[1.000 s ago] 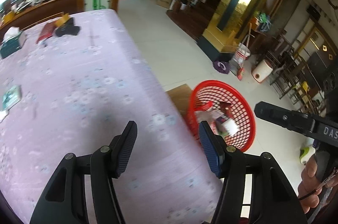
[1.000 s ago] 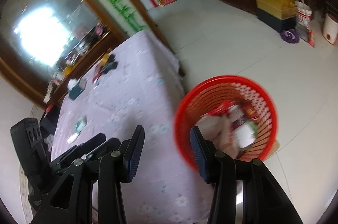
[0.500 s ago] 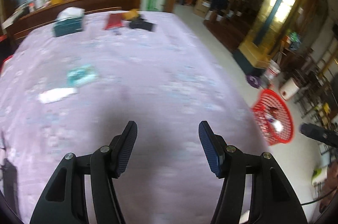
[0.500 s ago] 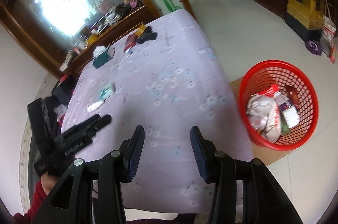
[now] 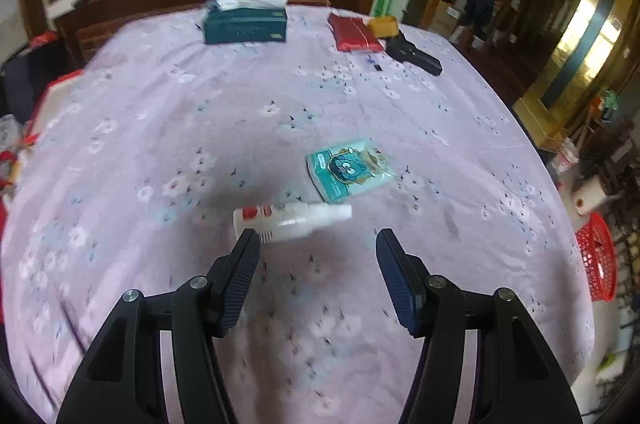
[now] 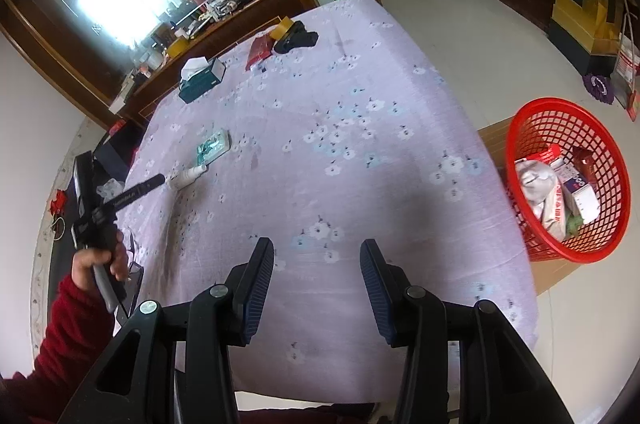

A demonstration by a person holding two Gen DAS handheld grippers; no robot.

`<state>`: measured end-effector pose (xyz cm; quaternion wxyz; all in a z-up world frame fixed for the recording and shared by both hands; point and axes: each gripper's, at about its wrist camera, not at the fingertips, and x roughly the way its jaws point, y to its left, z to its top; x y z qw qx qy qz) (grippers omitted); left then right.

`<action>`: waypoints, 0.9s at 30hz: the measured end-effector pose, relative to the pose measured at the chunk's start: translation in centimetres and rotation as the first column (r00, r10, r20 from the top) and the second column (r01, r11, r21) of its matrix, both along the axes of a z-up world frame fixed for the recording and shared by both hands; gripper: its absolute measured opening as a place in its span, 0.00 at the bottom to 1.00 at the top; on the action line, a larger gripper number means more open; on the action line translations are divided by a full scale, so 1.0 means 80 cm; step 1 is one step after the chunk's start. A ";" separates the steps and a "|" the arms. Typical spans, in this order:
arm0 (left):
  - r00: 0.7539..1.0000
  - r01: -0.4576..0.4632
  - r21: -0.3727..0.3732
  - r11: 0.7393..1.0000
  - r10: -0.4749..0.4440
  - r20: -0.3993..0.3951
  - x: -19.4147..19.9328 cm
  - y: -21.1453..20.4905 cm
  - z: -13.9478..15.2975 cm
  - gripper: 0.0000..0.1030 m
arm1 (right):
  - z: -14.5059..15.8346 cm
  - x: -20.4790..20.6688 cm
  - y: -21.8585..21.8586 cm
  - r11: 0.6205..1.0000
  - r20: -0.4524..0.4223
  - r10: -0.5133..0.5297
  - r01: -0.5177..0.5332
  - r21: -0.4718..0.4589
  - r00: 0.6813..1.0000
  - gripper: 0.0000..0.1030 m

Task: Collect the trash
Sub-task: 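Grasp the white medicine bottle with the left gripper while the right grasps the teal tissue packet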

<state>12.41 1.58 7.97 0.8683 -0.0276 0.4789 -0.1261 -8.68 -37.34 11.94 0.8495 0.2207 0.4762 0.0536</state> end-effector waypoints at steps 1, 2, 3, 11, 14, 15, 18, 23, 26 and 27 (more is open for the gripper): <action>1.000 0.006 -0.004 1.000 -0.006 -0.004 0.011 0.005 -0.005 0.57 | -0.001 0.003 0.004 1.000 -0.005 -0.002 0.002 0.000 1.000 0.47; 1.000 0.014 -0.011 1.000 -0.014 -0.008 0.015 0.005 -0.008 0.57 | -0.003 0.004 0.008 1.000 -0.011 -0.006 0.006 0.000 1.000 0.47; 0.999 0.030 -0.029 0.999 -0.031 -0.026 0.024 0.008 -0.014 0.57 | -0.005 0.006 0.012 1.000 -0.017 -0.010 0.010 0.000 1.000 0.47; 0.986 0.134 -0.062 0.989 -0.139 -0.092 0.067 0.010 -0.046 0.48 | -0.018 0.017 0.031 0.999 -0.070 -0.036 0.035 -0.017 0.997 0.47; 0.978 0.173 -0.061 0.983 -0.179 -0.110 0.064 0.008 -0.051 0.41 | -0.020 0.020 0.033 0.999 -0.080 -0.047 0.045 -0.021 0.996 0.47; 0.974 0.192 -0.069 0.979 -0.199 -0.113 0.060 0.005 -0.052 0.41 | -0.020 0.021 0.033 0.999 -0.082 -0.049 0.047 -0.021 0.995 0.47; 0.959 0.253 -0.044 0.967 -0.256 -0.123 0.042 -0.005 -0.055 0.40 | -0.023 0.025 0.036 0.999 -0.091 -0.050 0.048 -0.021 0.995 0.47; 0.923 0.361 0.004 0.932 -0.357 -0.142 0.005 -0.034 -0.062 0.40 | -0.027 0.035 0.043 0.999 -0.099 -0.044 0.042 -0.017 0.994 0.47; 0.909 0.398 0.030 0.917 -0.389 -0.152 -0.008 -0.045 -0.068 0.40 | -0.028 0.038 0.047 0.999 -0.101 -0.040 0.039 -0.014 0.994 0.47; 0.906 0.402 0.041 0.915 -0.391 -0.161 -0.012 -0.048 -0.072 0.40 | -0.029 0.040 0.048 0.999 -0.103 -0.038 0.037 -0.013 0.994 0.47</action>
